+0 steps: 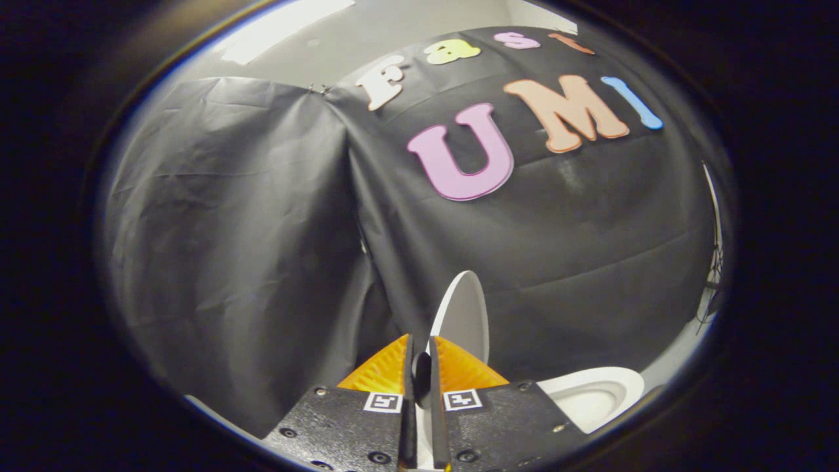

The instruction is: Open the toilet lid.

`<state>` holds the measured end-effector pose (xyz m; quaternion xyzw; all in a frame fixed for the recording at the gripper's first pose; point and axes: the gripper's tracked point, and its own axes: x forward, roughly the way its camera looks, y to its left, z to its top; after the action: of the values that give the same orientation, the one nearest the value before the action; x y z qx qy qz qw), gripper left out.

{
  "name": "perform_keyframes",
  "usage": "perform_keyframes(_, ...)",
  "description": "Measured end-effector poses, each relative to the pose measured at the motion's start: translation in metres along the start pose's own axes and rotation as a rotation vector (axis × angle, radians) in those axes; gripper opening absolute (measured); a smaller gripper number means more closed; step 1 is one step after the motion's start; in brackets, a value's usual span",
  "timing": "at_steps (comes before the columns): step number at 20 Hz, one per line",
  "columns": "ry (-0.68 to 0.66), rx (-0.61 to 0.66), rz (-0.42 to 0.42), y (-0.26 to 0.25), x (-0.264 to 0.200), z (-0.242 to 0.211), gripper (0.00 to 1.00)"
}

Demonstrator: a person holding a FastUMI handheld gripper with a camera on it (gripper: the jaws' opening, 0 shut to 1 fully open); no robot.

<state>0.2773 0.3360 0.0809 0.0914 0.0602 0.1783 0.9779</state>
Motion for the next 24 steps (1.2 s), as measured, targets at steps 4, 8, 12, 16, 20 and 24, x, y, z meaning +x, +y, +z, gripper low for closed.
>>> perform_keyframes(4,0.028,-0.059,0.06,0.034,0.013,-0.005,0.09)
perform_keyframes(8,0.054,-0.092,0.114,0.06,0.032,-0.01,0.09)
perform_keyframes(12,0.08,-0.145,0.176,0.09,0.041,-0.024,0.1)
perform_keyframes(16,0.109,-0.196,0.216,0.109,0.048,-0.038,0.1)
perform_keyframes(20,0.12,-0.2,0.252,0.126,0.058,-0.049,0.1)
perform_keyframes(24,0.118,-0.192,0.275,0.135,0.064,-0.053,0.13)
